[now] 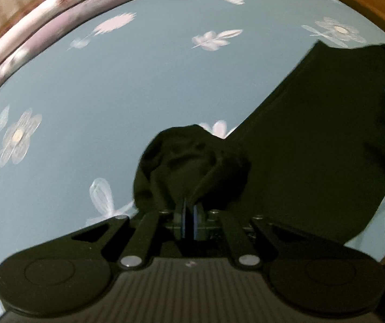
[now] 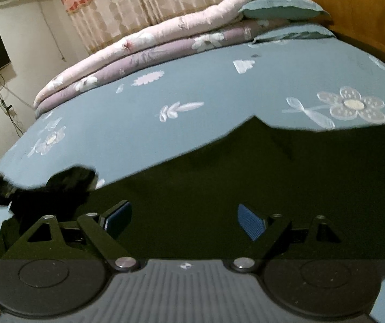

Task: Fold clothes

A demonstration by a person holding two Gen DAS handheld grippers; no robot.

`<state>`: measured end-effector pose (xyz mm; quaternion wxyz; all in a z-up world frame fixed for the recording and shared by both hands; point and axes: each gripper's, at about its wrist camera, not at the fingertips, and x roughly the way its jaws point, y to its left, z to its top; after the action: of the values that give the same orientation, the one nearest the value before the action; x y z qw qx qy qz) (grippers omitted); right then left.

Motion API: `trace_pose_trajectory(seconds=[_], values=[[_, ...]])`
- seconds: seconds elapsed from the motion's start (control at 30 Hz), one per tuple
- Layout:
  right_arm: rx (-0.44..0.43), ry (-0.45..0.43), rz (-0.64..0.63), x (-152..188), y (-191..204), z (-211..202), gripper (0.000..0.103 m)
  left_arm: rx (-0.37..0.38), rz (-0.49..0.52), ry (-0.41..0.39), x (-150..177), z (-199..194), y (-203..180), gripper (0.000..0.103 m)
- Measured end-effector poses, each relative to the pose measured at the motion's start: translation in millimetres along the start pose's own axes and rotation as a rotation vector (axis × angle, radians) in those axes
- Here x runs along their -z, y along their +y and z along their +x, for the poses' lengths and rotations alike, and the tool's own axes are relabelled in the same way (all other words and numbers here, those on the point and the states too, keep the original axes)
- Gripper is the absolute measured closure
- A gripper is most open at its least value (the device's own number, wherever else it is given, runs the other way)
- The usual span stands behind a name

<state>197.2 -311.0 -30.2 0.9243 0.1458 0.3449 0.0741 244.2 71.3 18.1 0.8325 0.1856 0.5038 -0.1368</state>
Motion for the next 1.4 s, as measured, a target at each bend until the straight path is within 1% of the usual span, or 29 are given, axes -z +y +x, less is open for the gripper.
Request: trace_pose_trajectory(seconds=[0.13,0.27,0.33,0.37,0.43,0.57,0.7,0.77,0.83,0.93,1.07,1.27,1.37,1.4], values=[[-0.022,0.001,-0.020,-16,8,3,0.014,-0.016,-0.094,0.060,34,-8,15,0.100],[-0.044,0.014,-0.038,-28,16,10,0.014,-0.010,-0.197,0.117,69,-8,27,0.099],[-0.049,0.024,-0.054,-33,22,14,0.014,-0.003,-0.246,0.139,82,-6,33,0.096],[-0.051,0.029,-0.062,-35,24,16,0.013,0.001,-0.264,0.146,86,-4,34,0.093],[-0.053,0.040,-0.078,-40,28,20,0.013,0.011,-0.298,0.156,93,-3,36,0.093],[-0.050,0.054,-0.114,-48,37,28,0.013,0.058,-0.330,0.125,95,-17,42,0.083],[-0.041,0.064,-0.142,-53,44,31,0.013,0.101,-0.344,0.064,92,-40,53,0.068],[-0.036,0.067,-0.144,-54,46,33,0.013,0.104,-0.348,0.019,86,-42,60,0.064],[-0.031,0.075,-0.142,-55,48,36,0.013,0.110,-0.354,-0.021,80,-43,68,0.063],[-0.018,0.084,-0.148,-57,54,39,0.013,0.160,-0.390,-0.025,74,-16,82,0.062],[0.018,0.076,-0.175,-57,65,34,0.013,0.224,-0.469,0.015,73,29,100,0.063],[0.105,0.085,-0.161,-54,70,28,0.013,0.344,-0.532,0.002,71,70,116,0.062],[0.132,0.087,-0.149,-54,73,28,0.013,0.398,-0.561,-0.022,70,81,122,0.061],[0.137,0.086,-0.150,-54,75,28,0.013,0.413,-0.565,-0.036,70,81,124,0.064]])
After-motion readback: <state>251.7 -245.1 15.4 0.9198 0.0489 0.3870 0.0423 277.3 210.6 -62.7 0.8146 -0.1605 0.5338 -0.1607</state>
